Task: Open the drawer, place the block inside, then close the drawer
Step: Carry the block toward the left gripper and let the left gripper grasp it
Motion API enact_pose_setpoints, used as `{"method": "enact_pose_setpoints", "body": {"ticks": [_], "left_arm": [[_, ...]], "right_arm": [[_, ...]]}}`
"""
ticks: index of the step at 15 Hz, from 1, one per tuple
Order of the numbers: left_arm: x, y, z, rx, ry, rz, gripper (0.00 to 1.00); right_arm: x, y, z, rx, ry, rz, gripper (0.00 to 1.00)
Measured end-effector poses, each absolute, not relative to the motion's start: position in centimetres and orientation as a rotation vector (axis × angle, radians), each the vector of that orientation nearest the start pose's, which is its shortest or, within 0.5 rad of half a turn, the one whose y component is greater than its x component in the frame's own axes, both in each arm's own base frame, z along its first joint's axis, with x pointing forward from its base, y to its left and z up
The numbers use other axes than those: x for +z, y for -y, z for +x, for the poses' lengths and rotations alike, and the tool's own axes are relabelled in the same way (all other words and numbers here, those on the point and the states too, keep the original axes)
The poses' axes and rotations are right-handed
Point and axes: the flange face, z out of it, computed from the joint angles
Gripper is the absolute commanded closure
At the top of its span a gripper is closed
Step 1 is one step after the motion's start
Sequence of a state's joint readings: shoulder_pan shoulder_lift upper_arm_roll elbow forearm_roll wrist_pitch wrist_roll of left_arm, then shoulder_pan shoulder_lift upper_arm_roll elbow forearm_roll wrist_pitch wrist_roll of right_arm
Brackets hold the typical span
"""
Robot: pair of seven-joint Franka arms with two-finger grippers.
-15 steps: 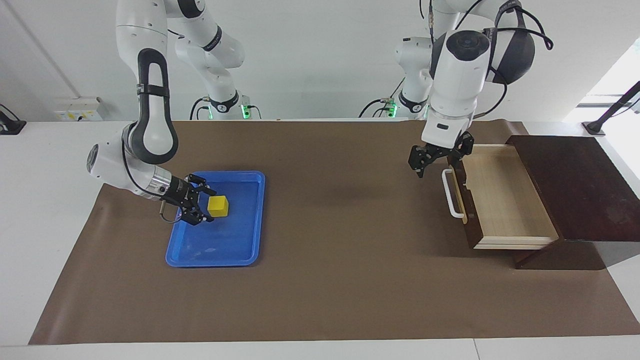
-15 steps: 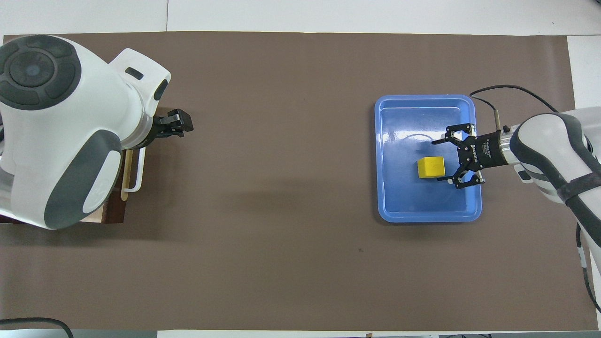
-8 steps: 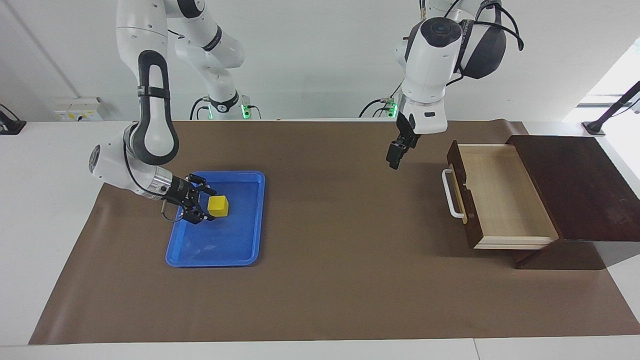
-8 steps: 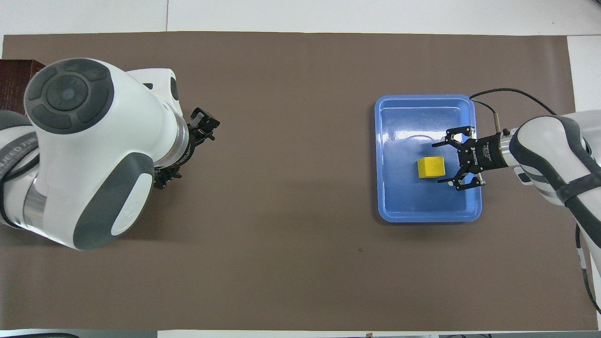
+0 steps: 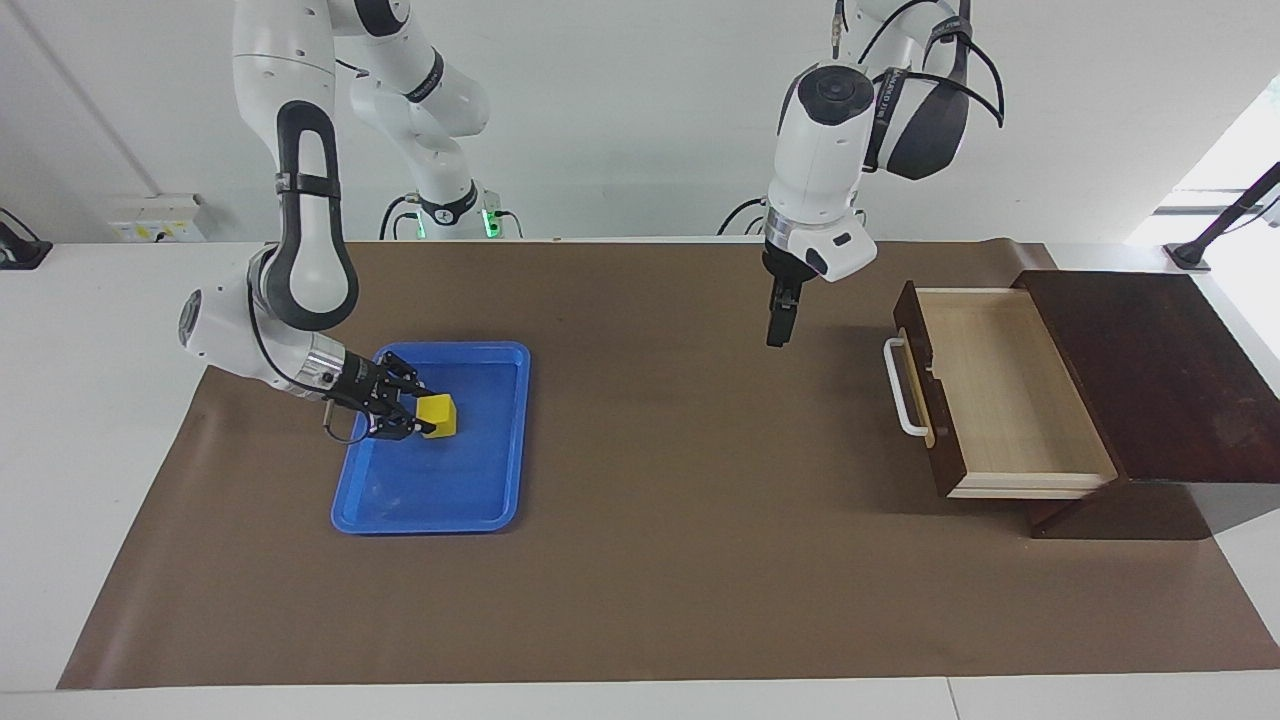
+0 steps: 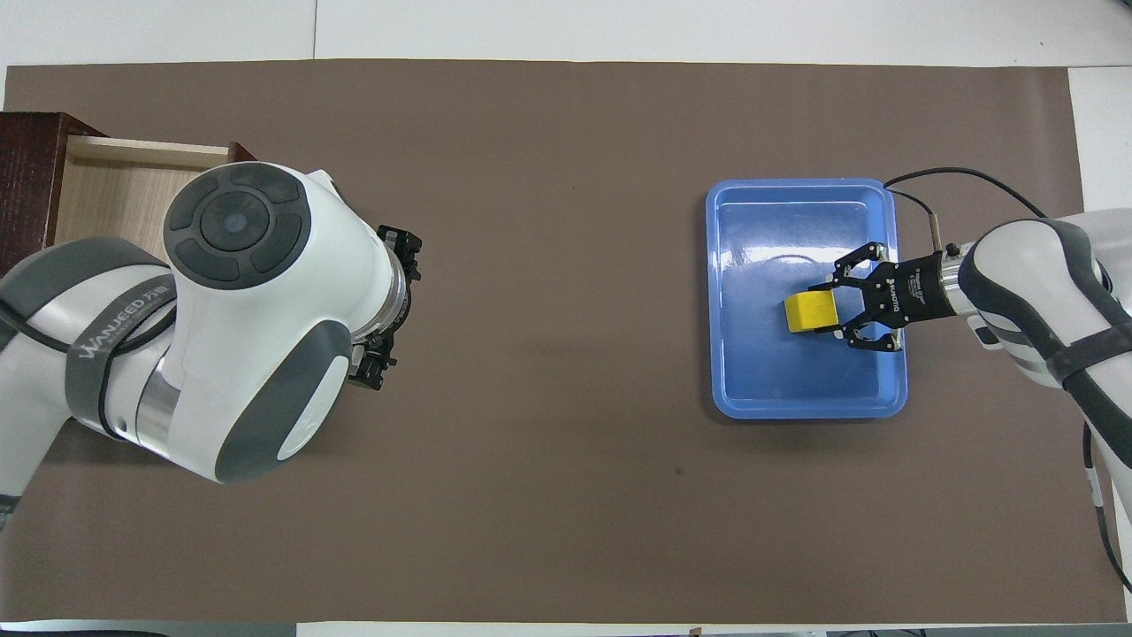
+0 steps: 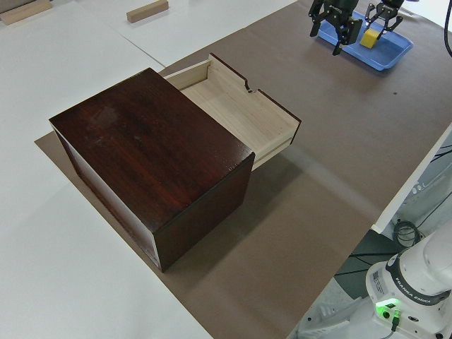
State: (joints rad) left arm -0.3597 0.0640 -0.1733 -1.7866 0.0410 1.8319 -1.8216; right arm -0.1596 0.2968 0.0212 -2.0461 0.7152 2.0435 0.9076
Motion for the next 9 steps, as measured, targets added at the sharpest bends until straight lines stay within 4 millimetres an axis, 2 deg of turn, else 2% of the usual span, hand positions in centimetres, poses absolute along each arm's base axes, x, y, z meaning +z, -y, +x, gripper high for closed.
{"method": "enact_pose_setpoints", "body": {"ticks": [3,5,7,9], "left_arm": [[50.1,29.4,50.8,-0.029,1.929,-2.453,0.0],[50.0,30.0,51.0,-0.027,1.937,-2.452,0.0],[50.4,30.8,52.0,-0.027,1.958,-2.46,0.0],[50.4,31.4,53.3,-0.022,1.973,-2.463,0.0]], "right_arm": [[29.6,3.9,57.5,0.629,-1.751,-1.95,1.0],[31.9,2.9,59.0,0.607,-1.705,-1.969,1.0],[35.4,0.6,60.7,0.615,-1.667,-1.978,1.0],[39.5,-3.1,62.3,0.618,-1.662,-1.974,1.0]]}}
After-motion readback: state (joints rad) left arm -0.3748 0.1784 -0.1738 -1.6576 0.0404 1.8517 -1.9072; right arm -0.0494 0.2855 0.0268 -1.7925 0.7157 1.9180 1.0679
